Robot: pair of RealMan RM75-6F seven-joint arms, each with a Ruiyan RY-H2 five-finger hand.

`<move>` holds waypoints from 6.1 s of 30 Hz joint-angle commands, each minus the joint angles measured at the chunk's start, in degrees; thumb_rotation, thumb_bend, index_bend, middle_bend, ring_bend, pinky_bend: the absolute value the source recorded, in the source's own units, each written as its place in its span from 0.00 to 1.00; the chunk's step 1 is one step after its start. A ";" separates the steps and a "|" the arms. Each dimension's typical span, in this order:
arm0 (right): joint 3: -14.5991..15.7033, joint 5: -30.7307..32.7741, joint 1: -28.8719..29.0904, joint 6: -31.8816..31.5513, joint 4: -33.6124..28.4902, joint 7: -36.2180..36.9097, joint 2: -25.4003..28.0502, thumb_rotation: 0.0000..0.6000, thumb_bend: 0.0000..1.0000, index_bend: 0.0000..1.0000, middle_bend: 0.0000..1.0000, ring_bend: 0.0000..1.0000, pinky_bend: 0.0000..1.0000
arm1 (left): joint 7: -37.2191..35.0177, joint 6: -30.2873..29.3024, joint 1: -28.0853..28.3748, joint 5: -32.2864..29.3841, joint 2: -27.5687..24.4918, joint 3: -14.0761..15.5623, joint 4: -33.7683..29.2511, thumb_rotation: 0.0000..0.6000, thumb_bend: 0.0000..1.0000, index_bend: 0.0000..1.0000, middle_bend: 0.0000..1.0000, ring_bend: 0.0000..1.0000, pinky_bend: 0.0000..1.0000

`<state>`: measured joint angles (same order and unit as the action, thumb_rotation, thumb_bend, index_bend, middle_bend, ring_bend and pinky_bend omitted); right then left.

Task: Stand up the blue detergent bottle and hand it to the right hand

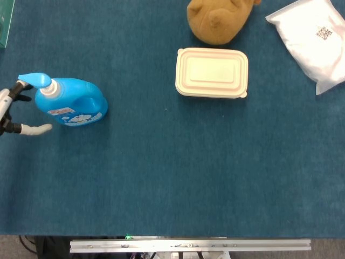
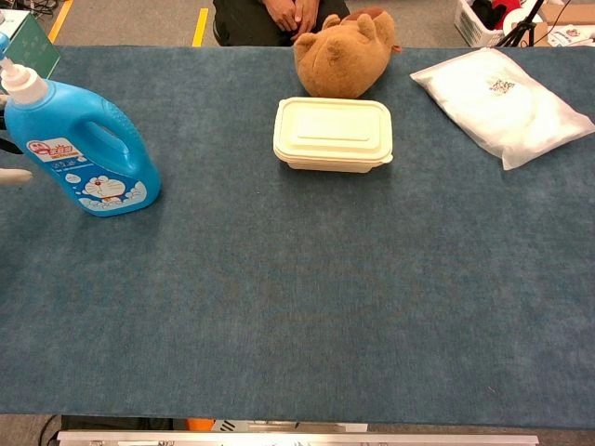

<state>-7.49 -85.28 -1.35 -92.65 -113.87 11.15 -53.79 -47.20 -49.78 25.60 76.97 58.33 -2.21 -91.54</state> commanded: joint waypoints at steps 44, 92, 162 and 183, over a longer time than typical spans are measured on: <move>0.57 -2.45 3.19 5.07 -2.04 -0.84 1.22 1.00 0.11 0.06 0.21 0.11 0.26 | 10.01 5.21 1.74 -7.24 4.60 -8.03 -2.92 1.00 0.14 0.54 0.28 0.22 0.35; -13.73 47.26 48.33 24.69 -19.19 -36.87 -16.05 1.00 0.21 0.37 0.29 0.18 0.29 | 28.08 -0.94 9.15 -31.43 4.59 -13.00 -29.11 1.00 0.14 0.52 0.28 0.20 0.35; -17.01 60.05 61.57 16.33 -8.77 -39.79 -34.47 1.00 0.44 0.43 0.47 0.50 0.40 | 33.10 -1.73 12.28 -35.96 10.41 -13.66 -30.08 1.00 0.14 0.50 0.26 0.19 0.35; -16.48 58.78 61.64 16.19 -7.26 -40.73 -35.12 1.00 0.51 0.44 0.63 0.57 0.40 | 30.20 2.02 11.52 -34.16 7.92 -14.09 -29.42 1.00 0.14 0.36 0.25 0.18 0.35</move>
<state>-24.00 -26.47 60.30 -76.45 -121.16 -29.56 -88.89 -16.67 -48.13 37.22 42.59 66.59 -16.24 -120.99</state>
